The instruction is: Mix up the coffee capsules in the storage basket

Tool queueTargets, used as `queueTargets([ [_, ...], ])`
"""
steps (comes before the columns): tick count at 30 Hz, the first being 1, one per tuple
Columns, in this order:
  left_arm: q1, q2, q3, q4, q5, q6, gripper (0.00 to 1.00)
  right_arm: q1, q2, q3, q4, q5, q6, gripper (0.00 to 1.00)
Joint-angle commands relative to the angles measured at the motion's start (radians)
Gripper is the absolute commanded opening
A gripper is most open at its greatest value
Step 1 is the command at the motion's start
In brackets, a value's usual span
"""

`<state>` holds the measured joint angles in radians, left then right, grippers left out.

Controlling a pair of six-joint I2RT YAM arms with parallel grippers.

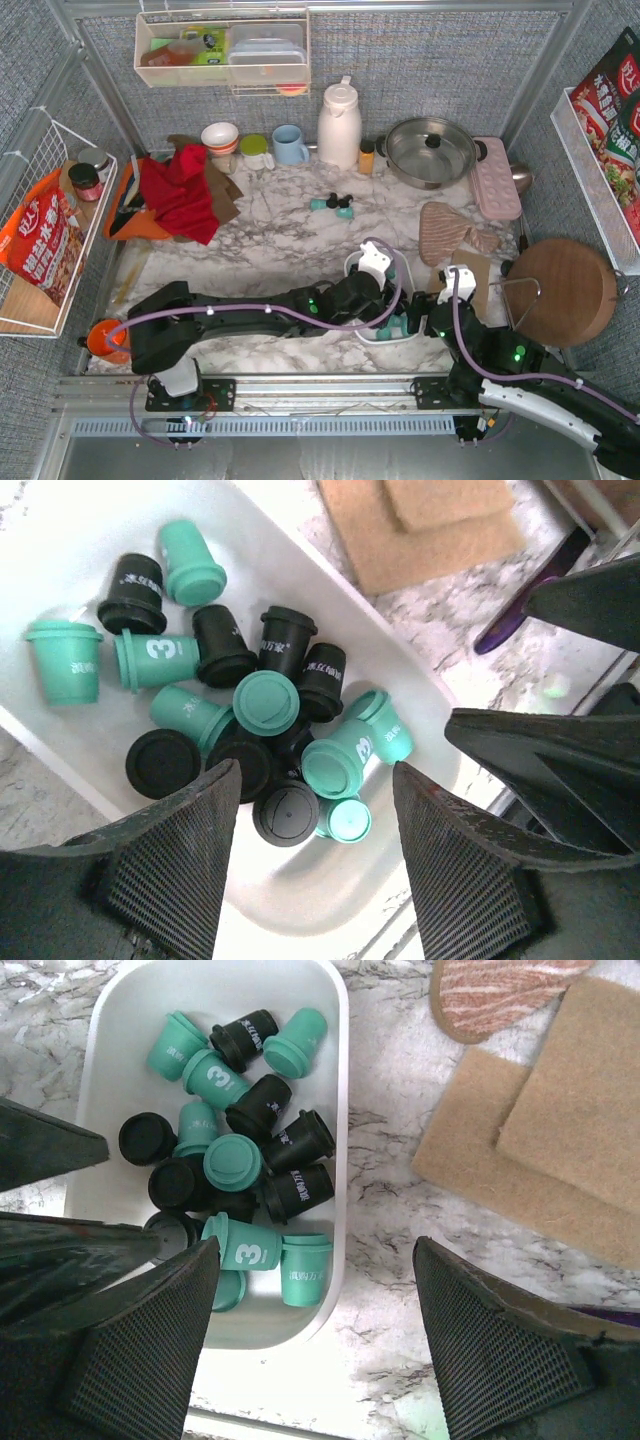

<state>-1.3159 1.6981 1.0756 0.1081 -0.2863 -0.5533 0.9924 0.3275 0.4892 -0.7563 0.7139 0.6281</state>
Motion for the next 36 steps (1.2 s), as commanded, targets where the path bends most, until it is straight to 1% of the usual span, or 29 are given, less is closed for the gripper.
queueTargets([
  [1, -0.001, -0.069, -0.022, 0.028, -0.059, 0.011, 0.72, -0.001, 0.019, 0.029, 0.027, 0.028, -0.045, 0.82],
  [4, -0.001, -0.159, -0.069, 0.001, -0.181, 0.013, 0.74, -0.002, 0.067, 0.057, 0.073, 0.034, -0.098, 0.83],
  [6, 0.000, -0.236, -0.111, -0.034, -0.310, 0.003, 0.76, -0.006, 0.120, 0.079, 0.132, 0.033, -0.146, 0.83],
  [9, 0.000, -0.370, -0.178, -0.099, -0.520, 0.026, 0.82, -0.036, 0.250, 0.126, 0.244, 0.010, -0.230, 0.84],
  [12, 0.000, -0.510, -0.227, -0.195, -0.665, 0.071, 0.88, -0.114, 0.430, 0.197, 0.350, -0.086, -0.283, 0.85],
  [15, 0.001, -0.652, -0.247, -0.352, -0.760, 0.081, 0.98, -0.209, 0.626, 0.294, 0.442, -0.215, -0.291, 0.86],
  [17, 0.001, -0.745, -0.258, -0.426, -0.780, 0.121, 0.99, -0.252, 0.757, 0.360, 0.524, -0.269, -0.290, 0.89],
  [19, 0.001, -0.831, -0.263, -0.500, -0.787, 0.157, 0.99, -0.280, 0.901, 0.430, 0.607, -0.287, -0.285, 0.92],
  [22, 0.000, -0.965, -0.288, -0.581, -0.817, 0.199, 0.99, -0.314, 1.130, 0.594, 0.683, -0.305, -0.279, 0.97],
  [23, 0.001, -1.006, -0.301, -0.592, -0.847, 0.181, 0.99, -0.327, 1.237, 0.657, 0.693, -0.311, -0.274, 0.97],
  [24, 0.001, -1.047, -0.325, -0.581, -0.856, 0.180, 0.99, -0.339, 1.323, 0.719, 0.694, -0.309, -0.265, 0.98],
  [27, 0.001, -1.176, -0.415, -0.445, -0.824, 0.283, 0.99, -0.373, 1.541, 0.907, 0.677, -0.271, -0.212, 0.97],
  [28, 0.003, -1.206, -0.420, -0.433, -0.805, 0.299, 0.99, -0.383, 1.596, 0.972, 0.677, -0.247, -0.191, 0.97],
  [31, 0.004, -1.266, -0.420, -0.449, -0.804, 0.267, 0.99, -0.395, 1.732, 1.085, 0.664, -0.190, -0.134, 0.97],
  [36, 0.006, -1.306, -0.430, -0.467, -0.801, 0.257, 0.99, -0.397, 1.854, 1.217, 0.602, -0.136, -0.106, 0.93],
])
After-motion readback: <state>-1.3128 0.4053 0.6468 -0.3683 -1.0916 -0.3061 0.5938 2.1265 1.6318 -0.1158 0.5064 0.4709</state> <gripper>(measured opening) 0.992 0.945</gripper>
